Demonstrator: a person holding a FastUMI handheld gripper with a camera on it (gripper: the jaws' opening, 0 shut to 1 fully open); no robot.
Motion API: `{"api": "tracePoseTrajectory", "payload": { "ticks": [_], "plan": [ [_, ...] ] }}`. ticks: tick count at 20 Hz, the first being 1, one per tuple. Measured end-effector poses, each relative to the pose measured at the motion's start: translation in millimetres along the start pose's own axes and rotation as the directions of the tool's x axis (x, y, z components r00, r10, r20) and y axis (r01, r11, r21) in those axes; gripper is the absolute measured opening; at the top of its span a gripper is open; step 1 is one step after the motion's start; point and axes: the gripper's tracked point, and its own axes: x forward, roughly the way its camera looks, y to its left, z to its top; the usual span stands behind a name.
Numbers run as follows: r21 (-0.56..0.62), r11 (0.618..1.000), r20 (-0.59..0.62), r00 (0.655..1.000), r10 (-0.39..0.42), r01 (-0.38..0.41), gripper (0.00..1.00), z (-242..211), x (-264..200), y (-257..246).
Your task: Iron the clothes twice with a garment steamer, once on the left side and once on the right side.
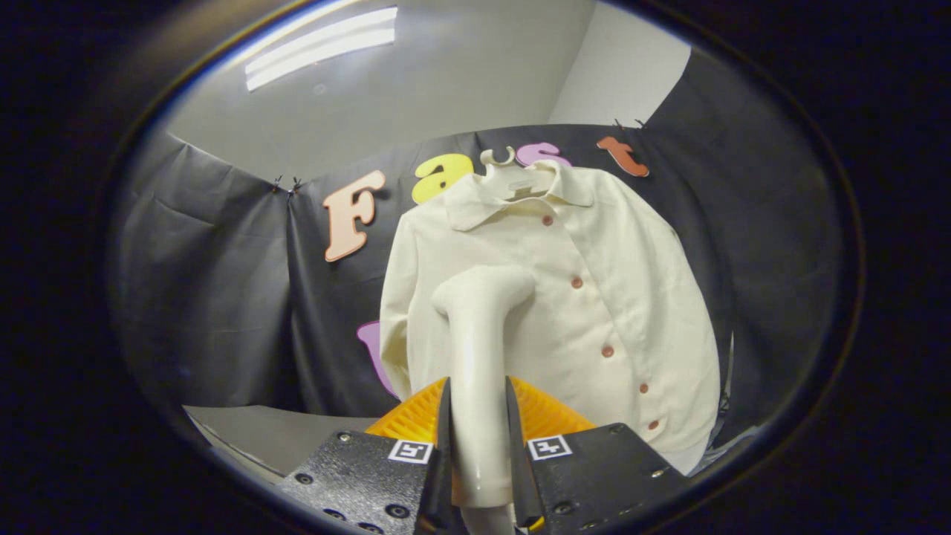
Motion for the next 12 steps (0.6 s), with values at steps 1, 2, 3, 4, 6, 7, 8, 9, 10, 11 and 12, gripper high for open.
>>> {"api": "tracePoseTrajectory", "payload": {
  "ticks": [1, 2, 3, 4, 6, 7, 8, 9, 10, 11, 12],
  "plan": [
    [0.018, 1.000, -0.011, 1.000, -0.003, 0.003, 0.32, -8, -3, -5],
    [0.038, 0.999, -0.019, 1.000, -0.005, 0.006, 0.32, -14, -7, -10],
    [0.054, 0.998, -0.029, 1.000, -0.008, 0.010, 0.32, -22, -11, -15],
    [0.064, 0.998, -0.036, 0.999, -0.012, 0.014, 0.32, -29, -15, -21],
    [0.083, 0.996, -0.051, 0.999, -0.019, 0.023, 0.32, -44, -22, -27],
    [0.092, 0.995, -0.061, 0.998, -0.022, 0.027, 0.32, -51, -27, -32],
    [0.100, 0.995, -0.070, 0.997, -0.024, 0.031, 0.32, -60, -32, -36],
    [0.106, 0.994, -0.080, 0.996, -0.026, 0.034, 0.32, -69, -38, -39],
    [0.109, 0.993, -0.092, 0.995, -0.027, 0.037, 0.32, -78, -44, -42],
    [0.112, 0.993, -0.100, 0.995, -0.028, 0.039, 0.32, -88, -49, -45],
    [0.115, 0.992, -0.113, 0.993, -0.028, 0.041, 0.32, -98, -54, -49]
  ]
}}
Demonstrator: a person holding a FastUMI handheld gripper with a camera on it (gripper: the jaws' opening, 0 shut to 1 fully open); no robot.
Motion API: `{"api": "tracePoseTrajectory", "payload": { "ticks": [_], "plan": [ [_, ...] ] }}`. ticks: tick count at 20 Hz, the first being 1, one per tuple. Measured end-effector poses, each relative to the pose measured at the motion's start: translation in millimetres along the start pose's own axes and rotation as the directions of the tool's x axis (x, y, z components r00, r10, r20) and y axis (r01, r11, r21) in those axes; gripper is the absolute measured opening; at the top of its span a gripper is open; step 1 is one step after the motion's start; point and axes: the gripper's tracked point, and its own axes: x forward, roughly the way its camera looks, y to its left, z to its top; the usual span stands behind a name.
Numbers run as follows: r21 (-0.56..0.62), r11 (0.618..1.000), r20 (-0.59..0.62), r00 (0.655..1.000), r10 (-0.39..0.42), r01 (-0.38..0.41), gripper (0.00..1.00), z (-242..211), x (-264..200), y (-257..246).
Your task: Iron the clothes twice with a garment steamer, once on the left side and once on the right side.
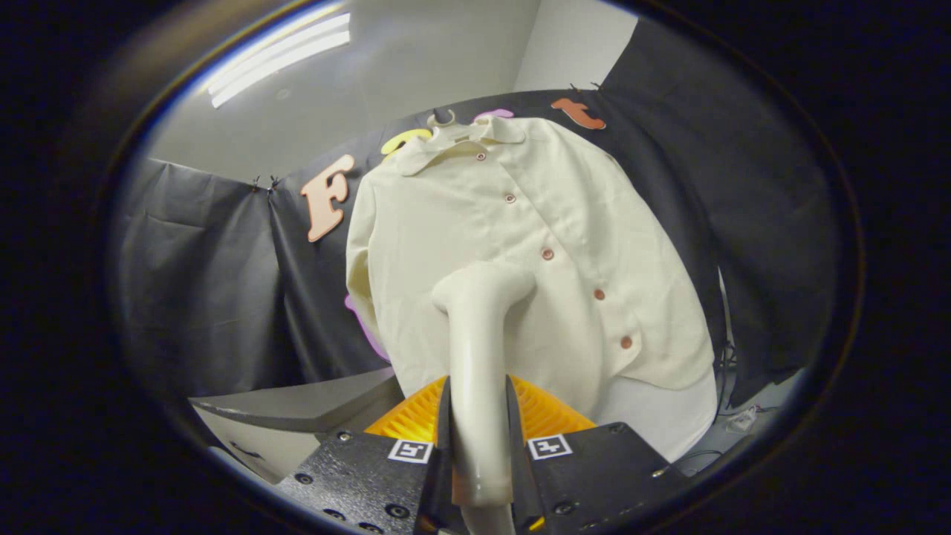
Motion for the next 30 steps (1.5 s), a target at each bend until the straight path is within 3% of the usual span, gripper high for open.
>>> {"api": "tracePoseTrajectory", "payload": {
  "ticks": [10, 17, 24, 30],
  "plan": [
    [0.095, 0.995, -0.102, 0.995, 0.010, 0.000, 0.32, -84, -38, -32],
    [0.154, 0.988, -0.168, 0.986, 0.009, 0.017, 0.33, -113, -58, -49],
    [0.190, 0.981, -0.151, 0.988, -0.020, 0.049, 0.33, -90, -74, -63],
    [0.131, 0.991, -0.041, 0.999, -0.022, 0.028, 0.32, -4, -67, -57]
  ]
}}
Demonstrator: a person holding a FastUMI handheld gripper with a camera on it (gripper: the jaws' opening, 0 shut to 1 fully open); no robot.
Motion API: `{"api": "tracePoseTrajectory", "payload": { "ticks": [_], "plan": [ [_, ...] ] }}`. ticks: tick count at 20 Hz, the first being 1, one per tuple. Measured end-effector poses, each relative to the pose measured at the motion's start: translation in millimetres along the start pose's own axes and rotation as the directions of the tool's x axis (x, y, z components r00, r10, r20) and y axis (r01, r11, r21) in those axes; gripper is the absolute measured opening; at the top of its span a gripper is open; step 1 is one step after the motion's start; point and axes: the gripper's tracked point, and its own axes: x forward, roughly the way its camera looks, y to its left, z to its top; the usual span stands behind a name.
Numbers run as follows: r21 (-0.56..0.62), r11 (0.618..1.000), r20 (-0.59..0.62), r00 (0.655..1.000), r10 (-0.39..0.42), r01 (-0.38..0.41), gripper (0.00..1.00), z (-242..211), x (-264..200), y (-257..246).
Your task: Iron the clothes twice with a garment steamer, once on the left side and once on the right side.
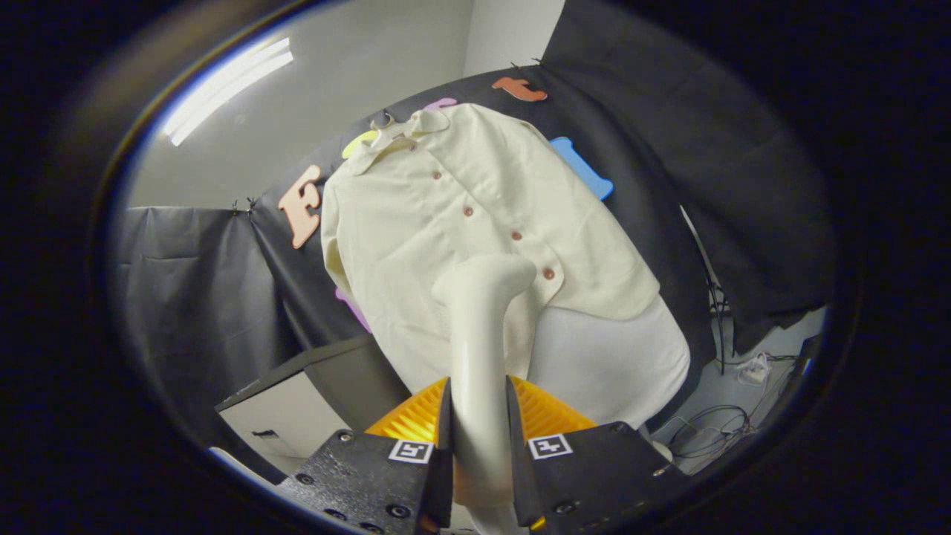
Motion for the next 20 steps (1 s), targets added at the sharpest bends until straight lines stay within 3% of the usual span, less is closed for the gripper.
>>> {"api": "tracePoseTrajectory", "payload": {
  "ticks": [10, 20],
  "plan": [
    [-0.118, 0.993, 0.134, 0.991, 0.027, -0.011, 0.32, 148, 62, 19],
    [-0.062, 0.997, 0.210, 0.976, 0.051, -0.038, 0.32, 231, 131, 19]
  ]
}}
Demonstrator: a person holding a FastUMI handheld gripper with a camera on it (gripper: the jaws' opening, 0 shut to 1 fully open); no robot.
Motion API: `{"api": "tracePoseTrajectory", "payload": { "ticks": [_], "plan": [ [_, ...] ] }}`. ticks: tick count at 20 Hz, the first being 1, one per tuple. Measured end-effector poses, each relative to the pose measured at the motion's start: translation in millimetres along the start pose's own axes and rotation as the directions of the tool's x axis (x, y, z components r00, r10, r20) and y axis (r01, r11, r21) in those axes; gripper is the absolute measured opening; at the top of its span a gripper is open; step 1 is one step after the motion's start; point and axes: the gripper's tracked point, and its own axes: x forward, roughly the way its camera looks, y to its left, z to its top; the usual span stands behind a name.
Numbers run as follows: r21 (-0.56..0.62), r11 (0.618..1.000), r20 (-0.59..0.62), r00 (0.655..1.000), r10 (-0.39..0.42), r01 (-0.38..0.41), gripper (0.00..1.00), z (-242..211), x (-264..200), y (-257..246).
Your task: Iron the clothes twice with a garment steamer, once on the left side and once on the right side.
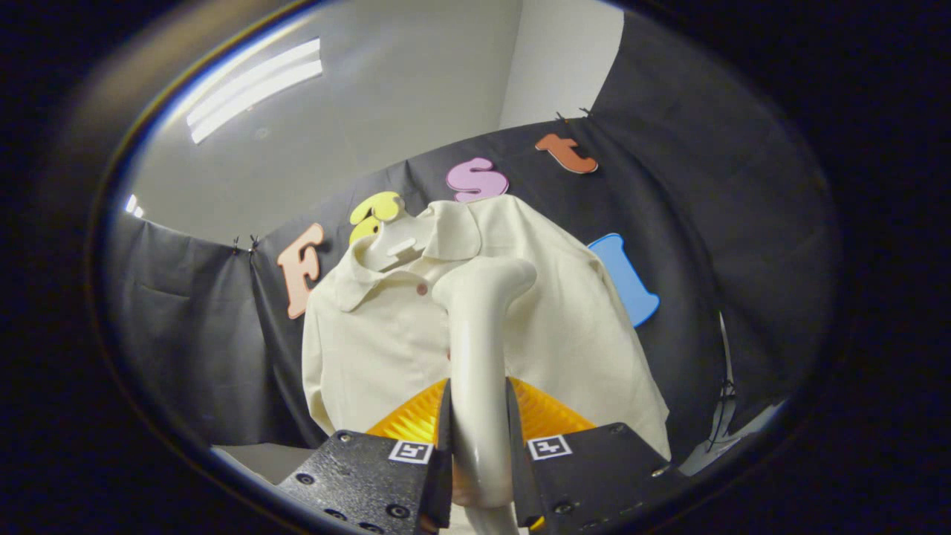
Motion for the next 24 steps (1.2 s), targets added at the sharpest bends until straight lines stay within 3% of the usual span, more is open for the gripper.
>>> {"api": "tracePoseTrajectory", "payload": {
  "ticks": [8, 24],
  "plan": [
    [0.088, 0.996, -0.022, 0.999, -0.025, 0.027, 0.32, -34, 4, -30],
    [0.130, 0.979, -0.196, 0.972, -0.130, 0.158, 0.32, -155, -61, -88]
  ]
}}
